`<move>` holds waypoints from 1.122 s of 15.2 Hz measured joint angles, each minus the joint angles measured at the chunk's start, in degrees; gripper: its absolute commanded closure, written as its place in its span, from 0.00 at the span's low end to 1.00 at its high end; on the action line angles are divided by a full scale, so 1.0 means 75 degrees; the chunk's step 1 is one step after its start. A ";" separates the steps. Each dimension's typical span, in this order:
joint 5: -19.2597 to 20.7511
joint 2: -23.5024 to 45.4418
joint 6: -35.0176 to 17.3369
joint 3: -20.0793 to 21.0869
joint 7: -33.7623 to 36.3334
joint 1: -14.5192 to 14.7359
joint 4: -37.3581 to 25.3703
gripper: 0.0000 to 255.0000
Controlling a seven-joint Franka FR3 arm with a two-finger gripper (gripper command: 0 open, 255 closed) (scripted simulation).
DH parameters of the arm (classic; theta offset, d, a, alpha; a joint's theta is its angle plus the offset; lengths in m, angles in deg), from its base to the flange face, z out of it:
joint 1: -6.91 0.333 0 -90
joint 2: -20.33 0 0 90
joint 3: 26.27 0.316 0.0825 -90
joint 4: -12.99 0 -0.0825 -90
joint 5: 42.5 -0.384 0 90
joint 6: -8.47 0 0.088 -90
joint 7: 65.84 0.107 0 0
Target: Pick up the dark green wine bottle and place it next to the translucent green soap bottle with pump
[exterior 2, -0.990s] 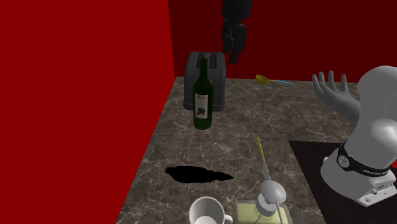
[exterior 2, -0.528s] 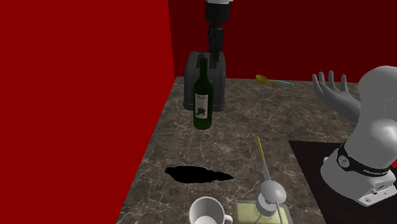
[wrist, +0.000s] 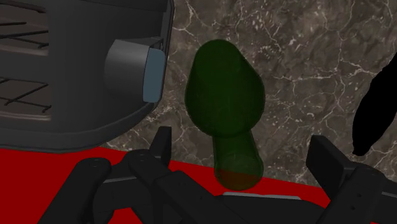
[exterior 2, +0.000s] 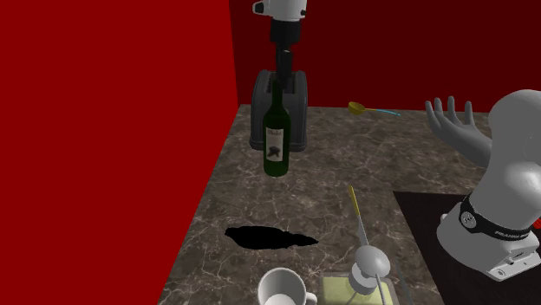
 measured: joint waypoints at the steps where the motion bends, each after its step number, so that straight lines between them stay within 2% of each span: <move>1: -0.0033 0.0057 -0.0086 -0.0008 -0.0031 -0.0008 0.0036 0.00; 9: -0.0085 0.0144 -0.0325 -0.0007 -0.0059 -0.0009 0.0198 0.00; 10: -0.0085 0.0144 -0.0325 -0.0007 -0.0059 -0.0009 0.0198 1.00; 17: -0.0085 0.0144 -0.0325 -0.0007 -0.0059 -0.0009 0.0197 1.00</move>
